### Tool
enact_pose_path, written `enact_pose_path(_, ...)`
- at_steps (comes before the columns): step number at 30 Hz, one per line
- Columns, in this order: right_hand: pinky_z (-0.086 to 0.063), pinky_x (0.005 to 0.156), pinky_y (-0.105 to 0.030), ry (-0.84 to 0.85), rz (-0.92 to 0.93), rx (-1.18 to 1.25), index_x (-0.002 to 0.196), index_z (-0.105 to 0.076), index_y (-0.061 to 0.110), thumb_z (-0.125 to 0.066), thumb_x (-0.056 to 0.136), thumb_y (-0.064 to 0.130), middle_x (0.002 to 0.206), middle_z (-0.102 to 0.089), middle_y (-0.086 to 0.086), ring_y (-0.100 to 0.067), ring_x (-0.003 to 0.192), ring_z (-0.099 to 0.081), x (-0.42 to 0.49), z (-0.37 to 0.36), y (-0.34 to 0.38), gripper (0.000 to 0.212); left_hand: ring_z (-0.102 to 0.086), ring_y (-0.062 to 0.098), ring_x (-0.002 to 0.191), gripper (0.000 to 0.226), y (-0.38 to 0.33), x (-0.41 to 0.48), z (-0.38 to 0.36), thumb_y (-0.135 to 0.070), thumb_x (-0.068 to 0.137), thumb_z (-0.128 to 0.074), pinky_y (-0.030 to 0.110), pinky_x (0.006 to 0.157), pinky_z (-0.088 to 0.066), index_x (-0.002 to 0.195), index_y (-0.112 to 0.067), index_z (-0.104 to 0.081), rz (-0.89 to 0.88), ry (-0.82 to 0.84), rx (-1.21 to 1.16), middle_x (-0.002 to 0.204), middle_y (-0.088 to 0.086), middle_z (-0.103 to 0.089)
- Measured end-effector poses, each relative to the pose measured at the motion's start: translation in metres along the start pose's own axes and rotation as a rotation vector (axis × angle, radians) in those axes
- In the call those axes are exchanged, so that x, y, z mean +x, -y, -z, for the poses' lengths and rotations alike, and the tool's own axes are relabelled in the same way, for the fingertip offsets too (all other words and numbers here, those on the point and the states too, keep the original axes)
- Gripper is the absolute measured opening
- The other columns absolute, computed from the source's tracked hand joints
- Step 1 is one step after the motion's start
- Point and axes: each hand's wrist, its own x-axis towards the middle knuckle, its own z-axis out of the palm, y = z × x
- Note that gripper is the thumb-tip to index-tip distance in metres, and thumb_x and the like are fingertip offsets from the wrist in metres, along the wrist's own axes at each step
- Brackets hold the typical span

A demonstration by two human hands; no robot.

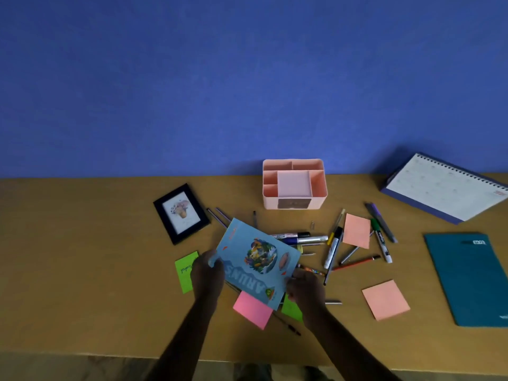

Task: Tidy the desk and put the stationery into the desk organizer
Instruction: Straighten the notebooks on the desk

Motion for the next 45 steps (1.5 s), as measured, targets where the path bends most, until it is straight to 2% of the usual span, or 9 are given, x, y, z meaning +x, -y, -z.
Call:
enact_pose_path(4,-0.062,0.06,-0.035,-0.065,-0.028,0.038,0.091,-0.074,0.02,-0.07,0.094,0.008,0.086,-0.081,0.003,-0.015,0.075,-0.078,-0.009,-0.009,0.004,0.013,-0.072,0.019,0.08,0.018,-0.01,0.029,0.01,-0.026,0.092,-0.064,0.032,0.065,-0.054,0.106,-0.022,-0.075,-0.1,0.212,0.173,0.088,-0.004,-0.076)
enact_pose_path(11,-0.051,0.048,-0.022,-0.167,-0.008,0.061,0.094,-0.075,0.019,-0.068,0.095,0.002,0.089,-0.08,0.003,-0.01,0.071,-0.075,-0.019,-0.012,0.009,0.018,-0.073,0.03,0.081,0.023,-0.024,0.043,0.018,-0.037,0.091,-0.069,0.044,0.069,-0.057,0.082,-0.016,-0.067,-0.1,0.259,0.179,0.081,0.005,-0.075)
enact_pose_path(14,-0.061,0.057,-0.034,-0.159,-0.036,0.169,0.094,-0.076,0.017,-0.069,0.094,-0.001,0.087,-0.08,-0.001,-0.017,0.076,-0.076,-0.018,-0.003,0.005,0.019,-0.074,0.027,0.08,0.032,-0.027,0.042,0.022,-0.041,0.081,-0.062,0.049,0.068,-0.059,0.087,-0.014,-0.079,-0.142,0.264,0.122,0.078,0.0,-0.076)
enact_pose_path(17,-0.067,0.08,-0.057,-0.12,-0.086,0.301,0.098,-0.076,0.011,-0.069,0.094,-0.004,0.092,-0.082,-0.005,-0.029,0.092,-0.08,-0.016,0.016,0.0,0.017,-0.073,0.016,0.085,0.019,-0.039,0.037,0.02,-0.018,0.094,-0.066,0.046,0.074,-0.06,0.095,-0.026,-0.083,-0.159,0.267,0.079,0.085,-0.015,-0.076)
enact_pose_path(23,-0.067,0.08,-0.051,-0.117,-0.024,0.526,0.108,-0.073,0.002,-0.068,0.097,-0.005,0.099,-0.082,-0.012,-0.029,0.094,-0.081,-0.026,0.069,-0.009,0.014,-0.074,0.01,0.101,0.022,-0.07,0.027,-0.003,-0.014,0.098,-0.071,0.033,0.081,-0.059,0.116,-0.021,-0.082,-0.218,0.342,-0.052,0.106,-0.01,-0.079)
enact_pose_path(31,-0.065,0.077,-0.047,-0.312,-0.051,0.782,0.11,-0.072,-0.001,-0.071,0.094,-0.007,0.102,-0.081,-0.019,-0.038,0.097,-0.079,-0.031,0.151,-0.036,0.017,-0.075,0.009,0.104,0.034,-0.14,-0.017,-0.093,-0.03,0.086,-0.072,0.035,0.086,-0.061,0.118,-0.023,-0.082,-0.382,0.553,-0.04,0.108,-0.012,-0.08)
enact_pose_path(40,-0.064,0.083,-0.048,-0.529,-0.085,1.011,0.113,-0.068,-0.003,-0.073,0.094,-0.004,0.106,-0.08,-0.019,-0.039,0.102,-0.078,-0.03,0.252,-0.081,0.02,-0.074,0.005,0.104,0.034,-0.215,-0.099,-0.228,-0.006,0.1,-0.06,0.025,0.081,-0.061,0.127,-0.021,-0.075,-0.532,0.788,0.038,0.116,-0.01,-0.078)
enact_pose_path(43,-0.063,0.082,-0.045,-0.583,-0.083,1.079,0.11,-0.067,0.0,-0.071,0.095,-0.006,0.106,-0.081,-0.017,-0.035,0.1,-0.077,-0.025,0.282,-0.097,0.016,-0.074,0.009,0.11,0.037,-0.23,-0.124,-0.276,-0.003,0.099,-0.061,0.036,0.094,-0.063,0.131,-0.015,-0.072,-0.552,0.886,0.058,0.123,-0.004,-0.077)
enact_pose_path(45,-0.064,0.082,-0.045,-0.625,-0.091,1.106,0.116,-0.066,-0.001,-0.073,0.095,-0.004,0.11,-0.08,-0.019,-0.035,0.101,-0.078,-0.019,0.299,-0.108,0.023,-0.071,0.009,0.114,0.039,-0.239,-0.138,-0.305,0.0,0.098,-0.061,0.025,0.098,-0.058,0.134,-0.011,-0.07,-0.63,0.909,0.117,0.129,-0.001,-0.074)
